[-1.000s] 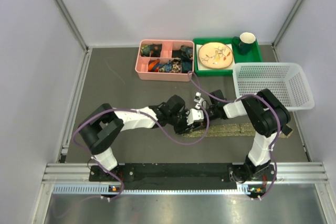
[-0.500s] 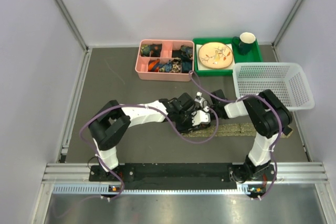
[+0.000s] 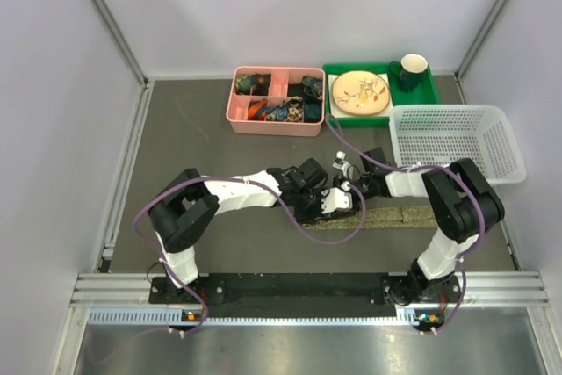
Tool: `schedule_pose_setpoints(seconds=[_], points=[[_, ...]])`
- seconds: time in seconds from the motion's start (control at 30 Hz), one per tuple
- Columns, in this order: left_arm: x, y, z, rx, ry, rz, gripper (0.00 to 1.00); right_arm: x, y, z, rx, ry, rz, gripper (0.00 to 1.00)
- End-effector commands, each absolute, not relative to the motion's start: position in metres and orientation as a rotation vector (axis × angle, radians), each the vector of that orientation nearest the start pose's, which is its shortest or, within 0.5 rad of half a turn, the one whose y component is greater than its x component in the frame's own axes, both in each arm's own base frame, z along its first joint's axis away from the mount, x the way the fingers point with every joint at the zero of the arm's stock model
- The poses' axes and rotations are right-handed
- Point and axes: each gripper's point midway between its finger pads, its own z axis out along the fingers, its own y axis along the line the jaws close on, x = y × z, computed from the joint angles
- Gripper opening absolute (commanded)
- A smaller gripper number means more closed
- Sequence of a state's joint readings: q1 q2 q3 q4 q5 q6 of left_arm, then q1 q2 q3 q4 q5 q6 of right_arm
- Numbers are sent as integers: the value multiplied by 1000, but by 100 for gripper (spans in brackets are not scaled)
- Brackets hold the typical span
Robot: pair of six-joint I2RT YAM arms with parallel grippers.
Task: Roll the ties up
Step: Roll the tie at the center of the board.
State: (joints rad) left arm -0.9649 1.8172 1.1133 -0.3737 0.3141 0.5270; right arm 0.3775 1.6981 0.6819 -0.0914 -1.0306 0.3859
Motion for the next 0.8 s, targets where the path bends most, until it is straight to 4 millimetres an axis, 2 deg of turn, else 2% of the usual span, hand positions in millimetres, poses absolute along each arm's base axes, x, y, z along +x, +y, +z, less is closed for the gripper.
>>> schedule_pose_setpoints(seconds=[0.0,0.23,0.37,0.43,0.47,0.57,0.7,0.77], points=[[167,-287,-34,-2277,-2338,493,32,192,254,65,-377,2533,1739,42],[165,-287,-33,-2278,-2327,502,33,203,258,49,-365,2548,1680,41],[164,-287,-33,-2272,-2328,508,35,202,266,42,-375,2555,1703,36],[165,-289,-32,-2276,-2329,518,35,197,267,40,-383,2561,1708,30],[164,-289,-32,-2276,-2328,521,36,197,266,38,-382,2565,1697,18],[164,-289,-31,-2273,-2328,526,38,195,262,33,-394,2600,1653,0],[167,-292,-28,-2288,-2345,530,42,190,253,16,-425,2677,1567,0],[175,-295,-24,-2314,-2376,507,46,189,249,9,-419,2712,1532,0]])
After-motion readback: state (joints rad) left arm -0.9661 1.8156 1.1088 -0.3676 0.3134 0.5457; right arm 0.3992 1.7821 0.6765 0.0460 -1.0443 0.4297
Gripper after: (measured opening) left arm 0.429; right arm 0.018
